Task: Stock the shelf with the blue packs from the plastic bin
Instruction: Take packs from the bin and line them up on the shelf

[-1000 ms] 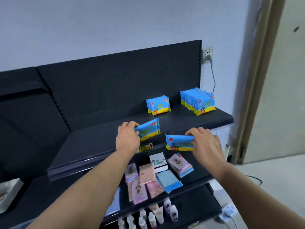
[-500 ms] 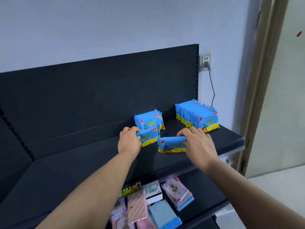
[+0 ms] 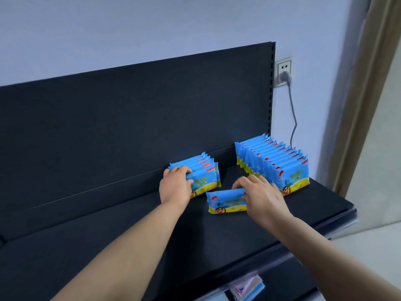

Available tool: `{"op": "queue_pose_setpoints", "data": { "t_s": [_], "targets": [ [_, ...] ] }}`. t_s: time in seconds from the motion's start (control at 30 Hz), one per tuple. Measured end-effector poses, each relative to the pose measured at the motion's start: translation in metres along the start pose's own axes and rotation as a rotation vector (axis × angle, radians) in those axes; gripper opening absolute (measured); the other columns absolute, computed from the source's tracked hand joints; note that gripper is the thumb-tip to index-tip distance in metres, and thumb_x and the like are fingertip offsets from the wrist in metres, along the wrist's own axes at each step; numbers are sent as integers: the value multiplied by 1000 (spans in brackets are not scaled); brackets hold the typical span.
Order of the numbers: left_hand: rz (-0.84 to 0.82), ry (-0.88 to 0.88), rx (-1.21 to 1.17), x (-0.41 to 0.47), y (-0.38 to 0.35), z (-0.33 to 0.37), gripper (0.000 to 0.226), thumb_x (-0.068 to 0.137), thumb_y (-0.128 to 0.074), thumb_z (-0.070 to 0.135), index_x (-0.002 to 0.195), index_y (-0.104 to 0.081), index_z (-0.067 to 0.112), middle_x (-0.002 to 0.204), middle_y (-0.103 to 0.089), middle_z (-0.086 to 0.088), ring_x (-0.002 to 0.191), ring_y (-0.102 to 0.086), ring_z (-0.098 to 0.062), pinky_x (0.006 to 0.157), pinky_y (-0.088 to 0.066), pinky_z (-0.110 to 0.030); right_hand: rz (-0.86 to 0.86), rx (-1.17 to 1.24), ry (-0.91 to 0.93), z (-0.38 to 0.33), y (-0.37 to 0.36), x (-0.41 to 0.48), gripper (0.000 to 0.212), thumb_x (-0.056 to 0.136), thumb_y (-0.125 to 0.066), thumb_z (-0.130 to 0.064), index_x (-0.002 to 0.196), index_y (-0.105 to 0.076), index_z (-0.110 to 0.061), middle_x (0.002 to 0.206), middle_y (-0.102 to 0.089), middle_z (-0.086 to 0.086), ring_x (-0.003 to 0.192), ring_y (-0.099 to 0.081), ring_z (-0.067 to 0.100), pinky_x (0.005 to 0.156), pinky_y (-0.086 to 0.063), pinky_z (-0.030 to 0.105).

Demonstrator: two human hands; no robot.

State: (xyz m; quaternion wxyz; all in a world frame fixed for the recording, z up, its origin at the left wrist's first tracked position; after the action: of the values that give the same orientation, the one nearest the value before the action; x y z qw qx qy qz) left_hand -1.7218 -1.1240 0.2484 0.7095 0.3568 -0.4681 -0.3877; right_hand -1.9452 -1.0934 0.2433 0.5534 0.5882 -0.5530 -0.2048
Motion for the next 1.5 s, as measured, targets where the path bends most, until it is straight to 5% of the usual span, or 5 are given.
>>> {"op": "queue_pose_setpoints", "data": {
  "t_s": [0.37, 0.57, 0.73, 1.3, 1.5],
  "targets": [
    [268, 143, -104, -11, 8, -7, 20, 96, -51, 22, 114, -53, 14, 115, -52, -3, 107, -47, -23, 80, -45, -37, -88, -1, 170, -3, -10, 43, 38, 90, -56, -16, 121, -45, -36, 115, -51, -12, 110, -45, 14, 85, -36, 33],
    [-156, 434, 107, -38, 7, -51, 34, 91, -42, 5, 124, -46, 13, 127, -49, -7, 118, -44, -26, 90, -44, -38, -109, 19, 247, -26, -30, 68, 34, 92, -54, -18, 122, -47, -30, 120, -52, -9, 110, -47, 15, 86, -36, 33],
    [-360, 424, 228, -46, 2, -58, 46, 86, -42, 2, 132, -43, 11, 134, -45, -9, 125, -42, -28, 96, -44, -39, -53, -68, 271, -37, -39, 87, 40, 90, -55, -16, 127, -45, -29, 123, -45, -4, 111, -43, 17, 86, -36, 31],
    [-271, 349, 241, -53, 6, -58, 35, 90, -43, 1, 122, -49, 14, 124, -51, -4, 113, -48, -22, 81, -47, -33, 109, -134, 325, -43, -48, 88, 45, 70, -73, -12, 111, -58, -25, 102, -56, -2, 91, -52, 21, 72, -39, 35],
    [-227, 396, 244, -92, 27, -51, 39, 91, -45, 2, 124, -54, 21, 120, -56, -2, 108, -51, -20, 85, -52, -37, -149, 66, 512, -63, -49, 52, 26, 91, -50, -18, 115, -53, -28, 113, -54, -6, 109, -49, 18, 88, -35, 32]
  ]
}}
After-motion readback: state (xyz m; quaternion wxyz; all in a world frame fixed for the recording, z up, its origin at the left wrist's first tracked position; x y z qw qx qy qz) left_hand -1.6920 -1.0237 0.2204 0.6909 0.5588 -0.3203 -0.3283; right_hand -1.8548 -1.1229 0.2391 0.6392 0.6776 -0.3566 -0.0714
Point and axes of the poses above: each hand's wrist, its own x-axis towards the middle knuckle, its own y-axis out of the back of the hand, z = x × y, the point moved 2 cm from there along x, towards the middle knuckle
